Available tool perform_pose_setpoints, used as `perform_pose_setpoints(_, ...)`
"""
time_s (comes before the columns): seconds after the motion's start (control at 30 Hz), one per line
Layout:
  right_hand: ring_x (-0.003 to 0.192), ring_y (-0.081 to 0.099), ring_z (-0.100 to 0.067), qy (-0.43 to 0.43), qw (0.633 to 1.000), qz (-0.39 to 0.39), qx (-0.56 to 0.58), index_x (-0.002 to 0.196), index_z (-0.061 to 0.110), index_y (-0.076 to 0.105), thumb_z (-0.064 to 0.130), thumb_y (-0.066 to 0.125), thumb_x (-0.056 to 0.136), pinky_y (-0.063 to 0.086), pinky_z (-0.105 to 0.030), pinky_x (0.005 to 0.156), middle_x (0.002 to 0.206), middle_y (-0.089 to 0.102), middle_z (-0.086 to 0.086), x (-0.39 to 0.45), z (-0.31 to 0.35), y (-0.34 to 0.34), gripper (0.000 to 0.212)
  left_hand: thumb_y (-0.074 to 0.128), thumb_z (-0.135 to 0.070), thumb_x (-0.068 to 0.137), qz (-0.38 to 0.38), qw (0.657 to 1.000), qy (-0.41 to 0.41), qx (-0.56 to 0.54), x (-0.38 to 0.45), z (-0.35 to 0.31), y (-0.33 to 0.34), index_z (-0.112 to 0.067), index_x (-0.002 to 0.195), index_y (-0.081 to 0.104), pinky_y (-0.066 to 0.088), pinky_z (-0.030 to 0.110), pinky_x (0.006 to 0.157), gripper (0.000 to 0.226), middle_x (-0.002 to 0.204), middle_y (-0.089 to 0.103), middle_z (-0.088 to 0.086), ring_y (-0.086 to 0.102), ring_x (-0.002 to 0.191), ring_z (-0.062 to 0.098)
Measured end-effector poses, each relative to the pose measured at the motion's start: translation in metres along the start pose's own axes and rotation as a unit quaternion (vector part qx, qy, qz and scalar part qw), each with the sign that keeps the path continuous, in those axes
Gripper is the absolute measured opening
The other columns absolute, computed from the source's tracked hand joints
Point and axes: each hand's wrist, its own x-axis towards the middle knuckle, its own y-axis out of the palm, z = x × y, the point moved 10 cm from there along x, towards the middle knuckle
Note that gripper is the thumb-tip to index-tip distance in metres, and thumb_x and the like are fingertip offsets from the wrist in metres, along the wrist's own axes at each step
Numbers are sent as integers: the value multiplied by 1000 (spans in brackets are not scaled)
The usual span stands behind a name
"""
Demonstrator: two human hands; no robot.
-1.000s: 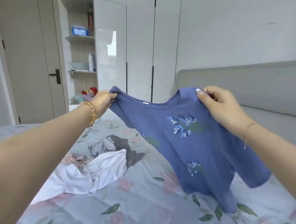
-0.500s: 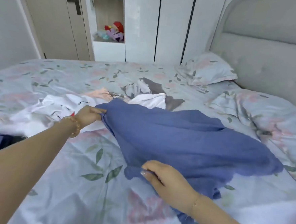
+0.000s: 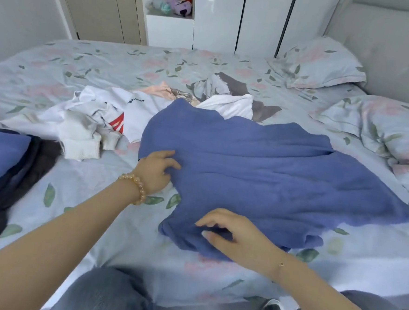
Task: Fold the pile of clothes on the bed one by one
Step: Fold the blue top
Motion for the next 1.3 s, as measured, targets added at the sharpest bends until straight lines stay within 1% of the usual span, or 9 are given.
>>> perform_pose_setpoints(0.17, 93, 66, -13, 58, 990, -125, 22, 94, 25, 70, 2, 53, 87, 52, -35, 85, 95, 71, 6, -57, -45, -90, 30, 53, -7, 77, -9, 976, 185, -116, -63, -126, 17, -20, 92, 67, 40, 20, 91, 24, 102, 57, -3, 55, 97, 12)
perform_pose_setpoints(0.33, 73, 63, -15, 114, 982, -147, 26, 72, 23, 67, -20, 47, 81, 49, -33, 72, 76, 68, -4, -97, -81, -129, 49, 67, -44, 83, 68, 950, 304, -15, -106, -201, 80, -30, 110, 62, 42, 30, 85, 31, 106, 53, -13, 51, 93, 10)
perform_pose_setpoints(0.43, 70, 58, -22, 131, 981, -141, -26, 69, 26, 66, -16, 52, 79, 45, -24, 67, 76, 66, -5, -115, -97, -134, 46, 63, -55, 80, 77, 944, 309, 88, -110, -206, 112, -33, 127, 53, 35, 28, 85, 53, 117, 50, -12, 46, 101, 11)
perform_pose_setpoints(0.63, 98, 50, -2, 102, 975, -151, -124, 117, 24, 59, 11, 82, 72, 38, -9, 83, 111, 51, 10, -132, -120, -139, 52, 55, -24, 88, 113, 948, 297, -23, -103, -221, 118, -25, 90, 66, 37, 21, 69, 12, 81, 47, -15, 41, 72, 2)
perform_pose_setpoints(0.73, 106, 49, -13, 69, 968, -148, -191, 109, 21, 68, 20, 83, 74, 36, -22, 96, 114, 54, 6, -131, -121, -134, 38, 63, -18, 85, 200, 930, 304, -48, -119, -221, 128, -26, 88, 69, 41, 16, 72, 11, 87, 56, -12, 50, 81, 2)
perform_pose_setpoints(0.9, 90, 59, -19, 92, 969, -219, -64, 79, 9, 69, 15, 70, 87, 44, -28, 86, 91, 65, -2, -129, -118, -147, 10, 70, -18, 80, 251, 909, 318, -99, -141, -227, 122, -23, 84, 70, 45, 23, 83, 6, 94, 61, -12, 55, 91, 8)
perform_pose_setpoints(1.07, 55, 62, -24, 222, 969, -23, 101, 85, 0, 62, 22, 61, 94, 46, -32, 60, 69, 68, -13, -130, -117, -109, 24, 71, -23, 85, 339, 902, 206, -168, -146, -224, 123, -15, 77, 65, 50, 26, 68, 13, 78, 67, -4, 58, 69, 9)
perform_pose_setpoints(1.2, 52, 62, -22, 298, 953, -55, 14, 80, 4, 63, 25, 61, 94, 45, -28, 53, 64, 69, -10, -141, -139, -120, 26, 64, -31, 91, 216, 943, 179, -179, -124, -226, 107, -19, 76, 62, 38, 15, 57, 18, 61, 56, -15, 48, 56, 4)
perform_pose_setpoints(1.3, 51, 62, -22, 347, 920, -179, 6, 77, 3, 62, 16, 56, 93, 47, -27, 49, 64, 67, -9, -155, -156, -155, 22, 60, -37, 90, 55, 974, 202, -85, -103, -228, 88, -25, 92, 61, 42, 24, 72, 12, 88, 58, -15, 52, 78, 6)
